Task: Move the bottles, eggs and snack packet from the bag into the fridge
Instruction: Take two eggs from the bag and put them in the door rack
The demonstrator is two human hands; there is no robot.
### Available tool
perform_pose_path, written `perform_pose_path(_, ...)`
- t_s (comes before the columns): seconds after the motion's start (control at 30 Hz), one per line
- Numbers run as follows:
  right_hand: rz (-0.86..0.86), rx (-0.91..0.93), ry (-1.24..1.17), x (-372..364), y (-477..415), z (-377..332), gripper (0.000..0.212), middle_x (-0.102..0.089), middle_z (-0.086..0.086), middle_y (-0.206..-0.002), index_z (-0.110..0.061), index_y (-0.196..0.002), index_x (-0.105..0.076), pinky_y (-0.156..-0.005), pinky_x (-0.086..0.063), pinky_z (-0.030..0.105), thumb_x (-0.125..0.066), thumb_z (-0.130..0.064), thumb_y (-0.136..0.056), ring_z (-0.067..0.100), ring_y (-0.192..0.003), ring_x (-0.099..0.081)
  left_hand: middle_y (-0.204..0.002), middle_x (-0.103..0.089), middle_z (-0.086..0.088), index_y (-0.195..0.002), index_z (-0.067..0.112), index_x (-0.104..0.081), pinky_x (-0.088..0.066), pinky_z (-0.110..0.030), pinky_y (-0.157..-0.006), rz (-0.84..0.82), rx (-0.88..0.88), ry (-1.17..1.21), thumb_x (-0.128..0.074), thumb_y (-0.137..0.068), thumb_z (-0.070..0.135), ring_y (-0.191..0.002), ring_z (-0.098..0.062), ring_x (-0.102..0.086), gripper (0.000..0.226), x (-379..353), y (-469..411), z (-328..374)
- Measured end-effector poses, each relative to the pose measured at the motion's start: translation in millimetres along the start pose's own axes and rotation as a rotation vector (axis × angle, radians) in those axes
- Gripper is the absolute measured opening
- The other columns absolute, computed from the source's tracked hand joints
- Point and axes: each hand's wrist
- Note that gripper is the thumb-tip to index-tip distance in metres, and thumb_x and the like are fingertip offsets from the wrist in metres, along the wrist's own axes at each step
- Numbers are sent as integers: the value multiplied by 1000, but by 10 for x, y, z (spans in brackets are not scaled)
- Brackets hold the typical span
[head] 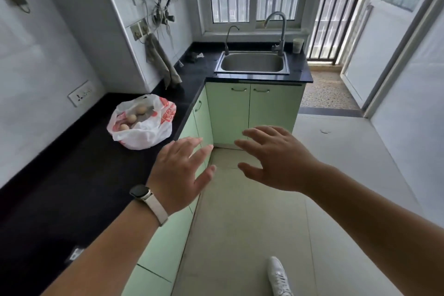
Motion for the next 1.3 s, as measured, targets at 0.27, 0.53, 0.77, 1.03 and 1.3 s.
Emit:
perform_pose_path(0.27,29,157,-72,-83,-817,894,62,-52,3,-144,-29,-141,-47,-111,-33,43,-30,-64,-92,26,-135,-45,-124,-65,-7,-124,18,-65,-46,-49,-95,14,115,-100,-45,-92,50,-118,-30,-59,49,-284,-877,39)
perform_pose_path(0.53,60,306,-80,-91,-1497,1568,61,-50,1,-146,-29,-143,-44,-112,-32,42,-33,-63,-94,25,-135,-44,-127,-64,-9,-128,18,-62,-46,-51,-97,-5,261,-197,-47,-92,49,-120,-31,-57,49,-333,-1384,16)
perform_pose_path(0.77,69,412,-150,-262,-2052,1504,59,-52,-1,-143,-30,-142,-46,-111,-33,40,-38,-62,-94,23,-133,-46,-124,-65,-8,-124,18,-65,-45,-49,-97,-29,396,-262,-43,-93,51,-118,-30,-58,51,-352,-1394,-266)
perform_pose_path(1.03,2,470,-136,-592,-2894,1243,58,-53,-2,-141,-31,-140,-47,-111,-33,41,-35,-63,-93,22,-132,-47,-122,-65,-9,-124,17,-65,-49,-49,-93,0,459,-223,-46,-92,50,-114,-33,-60,49,-729,-1415,-1058)
perform_pose_path(1.3,-53,479,-109,-804,-4070,758,60,-55,-5,-139,-31,-139,-49,-109,-36,39,-31,-64,-92,21,-130,-49,-122,-64,-8,-124,20,-61,-51,-48,-90,-27,534,-175,-44,-91,48,-113,-31,-61,47,-953,-1584,-2368)
Point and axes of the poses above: each hand's wrist, its own y-axis away from the middle knuckle, its own x-axis out of the back of the hand, z = x × y
